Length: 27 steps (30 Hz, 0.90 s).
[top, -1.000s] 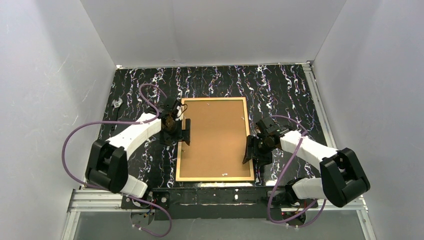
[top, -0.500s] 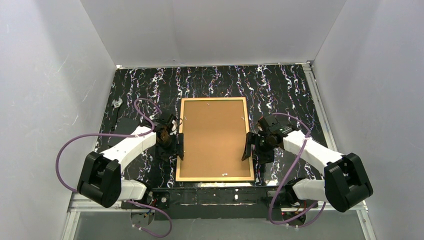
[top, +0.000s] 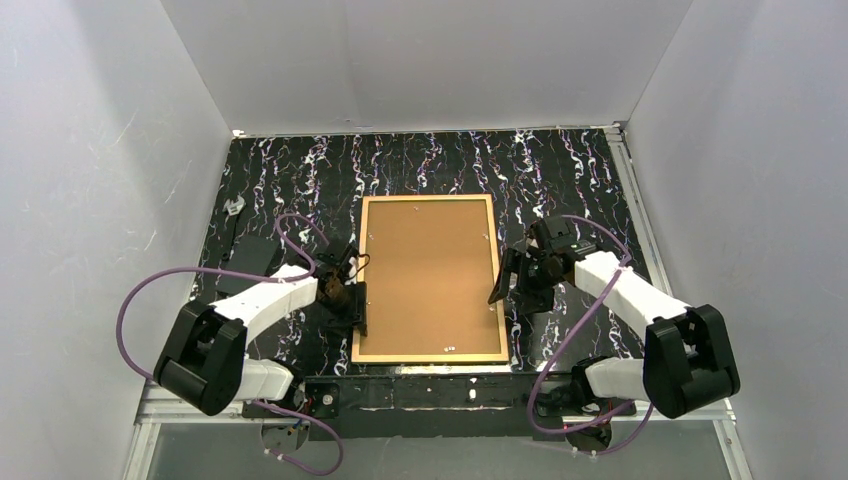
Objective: Put the photo into the frame
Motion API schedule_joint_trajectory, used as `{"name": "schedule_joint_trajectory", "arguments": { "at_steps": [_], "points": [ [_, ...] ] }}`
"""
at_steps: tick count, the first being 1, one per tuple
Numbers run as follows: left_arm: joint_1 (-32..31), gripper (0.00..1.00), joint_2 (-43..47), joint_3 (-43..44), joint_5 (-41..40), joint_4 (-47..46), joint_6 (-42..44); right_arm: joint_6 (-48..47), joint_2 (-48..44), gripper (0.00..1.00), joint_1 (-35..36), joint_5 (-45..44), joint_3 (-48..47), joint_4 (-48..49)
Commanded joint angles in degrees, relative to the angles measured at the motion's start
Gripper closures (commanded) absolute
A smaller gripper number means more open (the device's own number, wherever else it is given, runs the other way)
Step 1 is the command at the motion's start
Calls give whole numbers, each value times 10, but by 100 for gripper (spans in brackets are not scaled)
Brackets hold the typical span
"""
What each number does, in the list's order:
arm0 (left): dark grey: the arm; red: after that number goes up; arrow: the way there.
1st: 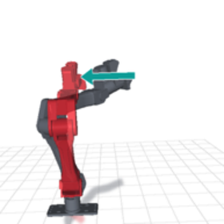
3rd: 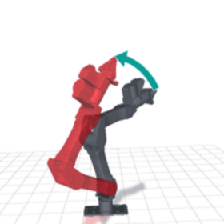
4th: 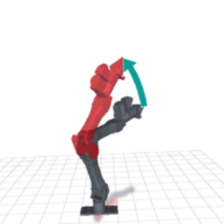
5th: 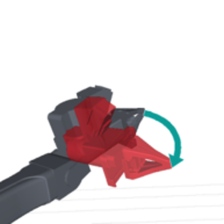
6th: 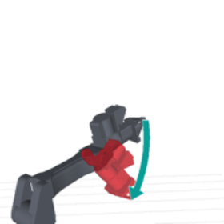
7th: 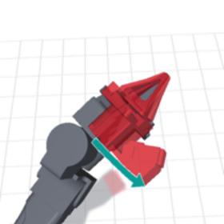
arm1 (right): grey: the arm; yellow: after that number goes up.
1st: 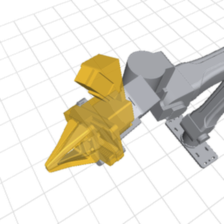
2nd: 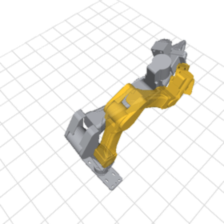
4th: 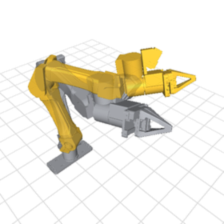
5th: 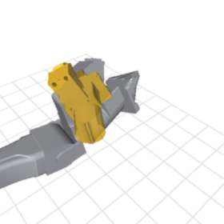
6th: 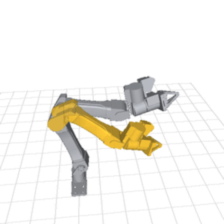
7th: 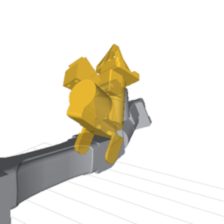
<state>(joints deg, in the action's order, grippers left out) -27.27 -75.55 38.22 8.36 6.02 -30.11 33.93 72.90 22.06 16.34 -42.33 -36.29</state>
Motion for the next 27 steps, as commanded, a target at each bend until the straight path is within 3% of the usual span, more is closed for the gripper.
{"name": "schedule_joint_trajectory", "arguments": {
  "at_steps": [1, 11, 18, 22, 24, 27],
  "points": [
    [-14, 58, -2, -27, 10, 42, -10, -28, 16, 14, -10, -1, -35, -15],
    [-39, 82, 36, -76, 9, 42, -9, -60, 60, 14, -20, -39, -108, -52],
    [-42, 87, 73, -111, 0, 53, -4, -69, 80, 13, -30, -46, -132, -55],
    [-42, 69, 84, -116, 0, 58, -5, -77, 102, 13, -33, -56, -157, -59],
    [-42, 52, 91, -115, 4, 58, -10, -80, 114, 13, -36, -58, -170, -60],
    [-42, 41, 101, -111, 10, 58, -16, -84, 136, 12, -40, -62, -193, -60]
  ]
}}
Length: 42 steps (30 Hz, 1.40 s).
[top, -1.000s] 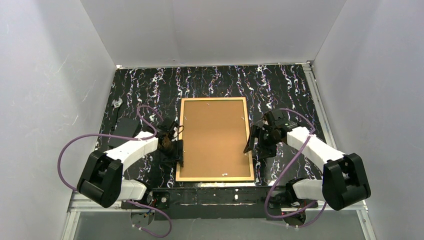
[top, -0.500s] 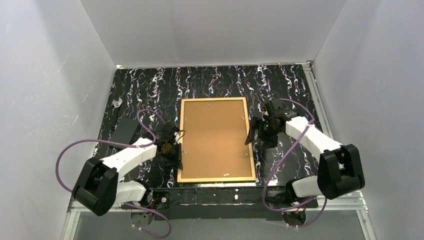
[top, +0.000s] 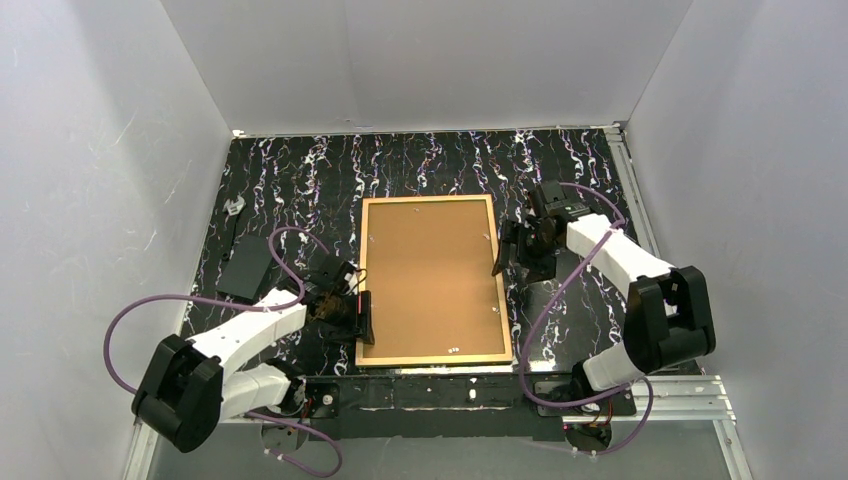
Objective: Put the photo into the frame
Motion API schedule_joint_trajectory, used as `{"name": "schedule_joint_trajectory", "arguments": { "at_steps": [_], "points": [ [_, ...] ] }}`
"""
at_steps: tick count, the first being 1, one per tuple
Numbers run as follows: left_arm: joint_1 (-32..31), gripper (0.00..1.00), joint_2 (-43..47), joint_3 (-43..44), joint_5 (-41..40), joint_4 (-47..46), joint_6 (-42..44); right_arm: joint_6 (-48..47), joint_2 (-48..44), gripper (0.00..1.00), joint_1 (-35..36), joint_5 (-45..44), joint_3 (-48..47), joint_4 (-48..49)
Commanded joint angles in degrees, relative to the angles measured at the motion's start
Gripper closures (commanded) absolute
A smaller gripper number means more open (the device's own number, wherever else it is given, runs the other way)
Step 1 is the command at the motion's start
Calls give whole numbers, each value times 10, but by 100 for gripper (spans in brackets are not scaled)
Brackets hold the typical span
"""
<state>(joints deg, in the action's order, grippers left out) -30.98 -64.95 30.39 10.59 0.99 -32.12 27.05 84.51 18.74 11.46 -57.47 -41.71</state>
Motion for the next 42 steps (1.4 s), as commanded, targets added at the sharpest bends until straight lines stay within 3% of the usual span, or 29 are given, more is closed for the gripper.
{"name": "schedule_joint_trajectory", "arguments": {
  "at_steps": [1, 6, 28, 36, 42],
  "points": [
    [-4, 36, -1, -32, -11, 108, 1, -16, 28, 12, -8, -14, -49, -6],
    [-5, 28, 17, -25, -10, 107, -6, -21, 72, 12, -16, -16, -89, -4],
    [-5, 27, -12, 12, -32, 119, 7, -30, 284, 14, -43, 34, -286, -10],
    [-4, 27, -19, 19, -34, 121, 7, -51, 356, 21, -23, -35, -360, -49],
    [-4, 28, -33, 21, -31, 119, 7, -66, 363, 29, -7, -72, -351, -54]
  ]
}}
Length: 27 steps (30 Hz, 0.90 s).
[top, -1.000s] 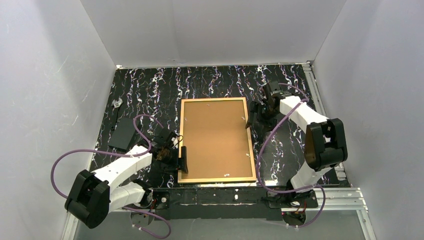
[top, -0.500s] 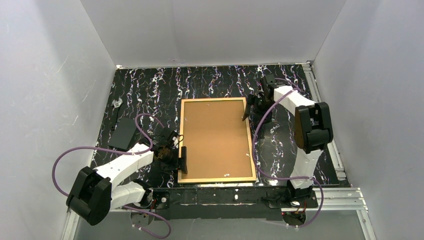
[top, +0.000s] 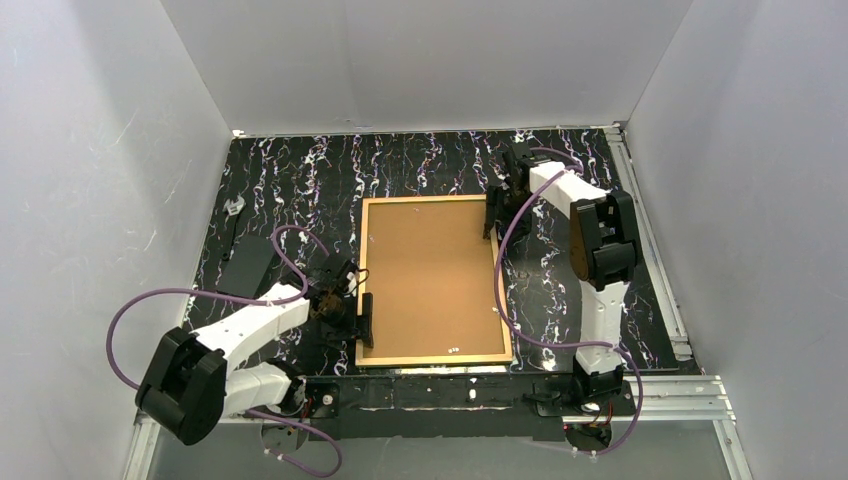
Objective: Put the photo into the frame
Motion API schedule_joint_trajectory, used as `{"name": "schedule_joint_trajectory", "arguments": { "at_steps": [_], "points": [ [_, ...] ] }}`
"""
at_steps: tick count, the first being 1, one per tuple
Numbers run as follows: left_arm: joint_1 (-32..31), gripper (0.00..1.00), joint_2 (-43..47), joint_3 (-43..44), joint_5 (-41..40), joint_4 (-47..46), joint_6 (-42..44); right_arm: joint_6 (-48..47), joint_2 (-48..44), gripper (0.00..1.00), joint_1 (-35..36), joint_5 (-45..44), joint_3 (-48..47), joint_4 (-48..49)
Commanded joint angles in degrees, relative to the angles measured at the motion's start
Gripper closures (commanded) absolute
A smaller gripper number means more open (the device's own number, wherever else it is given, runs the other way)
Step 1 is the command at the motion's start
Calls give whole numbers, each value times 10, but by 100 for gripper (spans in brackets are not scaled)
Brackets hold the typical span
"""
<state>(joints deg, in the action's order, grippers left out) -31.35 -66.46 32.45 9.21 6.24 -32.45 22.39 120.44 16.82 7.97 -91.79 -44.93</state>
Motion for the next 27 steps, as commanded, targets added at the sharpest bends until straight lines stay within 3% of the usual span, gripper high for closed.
{"name": "schedule_joint_trajectory", "arguments": {
  "at_steps": [1, 9, 13, 15, 18, 24, 27],
  "points": [
    [0, 29, -20, 2, -17, 67, 11, -21, 1, 30, 15, -41, -5, -22],
    [-1, 29, -28, 3, -16, 64, 11, -28, -20, 34, 25, -76, 25, -13],
    [0, 30, -31, 4, -15, 65, 13, -29, -3, 47, 25, -77, 8, -19],
    [0, 30, -30, 4, -15, 66, 14, -27, 6, 60, 26, -76, -4, -22],
    [0, 31, -29, 3, -16, 68, 17, -17, 11, 68, 25, -76, -9, -21],
    [0, 30, -23, 2, -17, 72, 19, -2, 6, 98, 24, -77, -2, -12],
    [-1, 26, -19, 9, -17, 73, 19, -4, 0, 99, 25, -77, 11, -8]
  ]
}}
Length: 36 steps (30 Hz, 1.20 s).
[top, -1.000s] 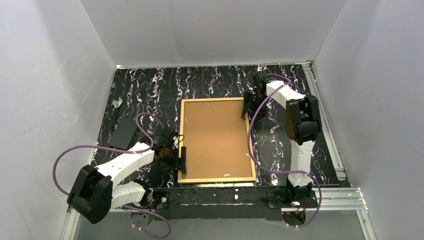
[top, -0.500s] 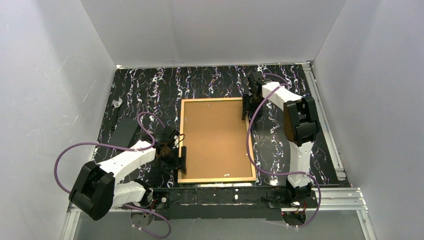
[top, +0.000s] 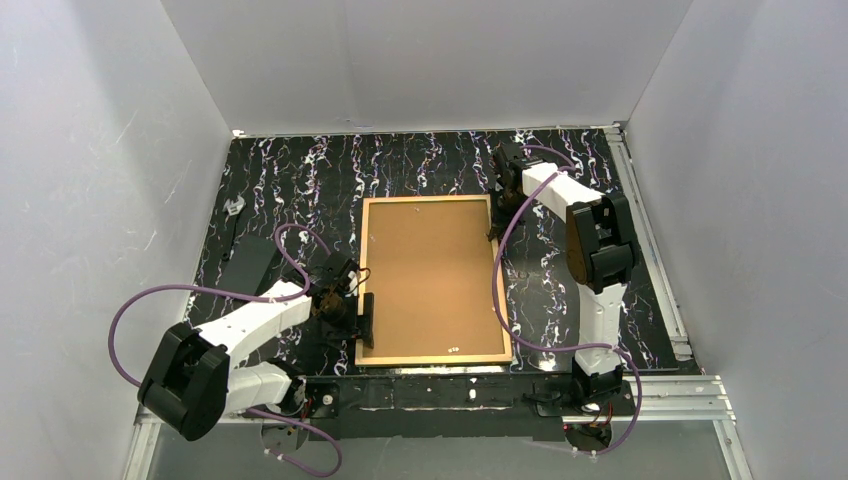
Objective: Put the photo into the frame
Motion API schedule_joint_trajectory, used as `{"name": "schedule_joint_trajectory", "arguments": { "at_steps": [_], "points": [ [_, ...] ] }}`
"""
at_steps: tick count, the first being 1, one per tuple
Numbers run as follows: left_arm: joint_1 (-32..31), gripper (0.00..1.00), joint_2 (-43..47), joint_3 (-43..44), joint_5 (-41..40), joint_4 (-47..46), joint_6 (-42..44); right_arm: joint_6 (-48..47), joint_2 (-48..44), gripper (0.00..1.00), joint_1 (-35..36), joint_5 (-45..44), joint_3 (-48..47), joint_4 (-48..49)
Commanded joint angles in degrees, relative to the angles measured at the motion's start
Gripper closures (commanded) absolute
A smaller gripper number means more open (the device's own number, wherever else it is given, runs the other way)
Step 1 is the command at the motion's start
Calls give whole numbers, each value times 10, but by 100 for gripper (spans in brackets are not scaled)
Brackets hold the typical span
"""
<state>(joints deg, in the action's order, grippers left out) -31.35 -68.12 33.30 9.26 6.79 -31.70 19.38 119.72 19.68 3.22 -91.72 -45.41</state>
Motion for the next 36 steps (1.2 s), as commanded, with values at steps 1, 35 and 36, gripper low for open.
{"name": "schedule_joint_trajectory", "arguments": {
  "at_steps": [1, 35, 36],
  "points": [
    [0, 23, -1, 5, -17, 69, 12, 25, 4, 99, -4, -29, 16, -1],
    [117, 7, -92, 216, 28, 121, 66, 44, -119, 33, -30, 93, 139, 56],
    [118, 7, -108, 231, 20, 123, 67, 46, -132, 33, -31, 94, 159, 61]
  ]
}}
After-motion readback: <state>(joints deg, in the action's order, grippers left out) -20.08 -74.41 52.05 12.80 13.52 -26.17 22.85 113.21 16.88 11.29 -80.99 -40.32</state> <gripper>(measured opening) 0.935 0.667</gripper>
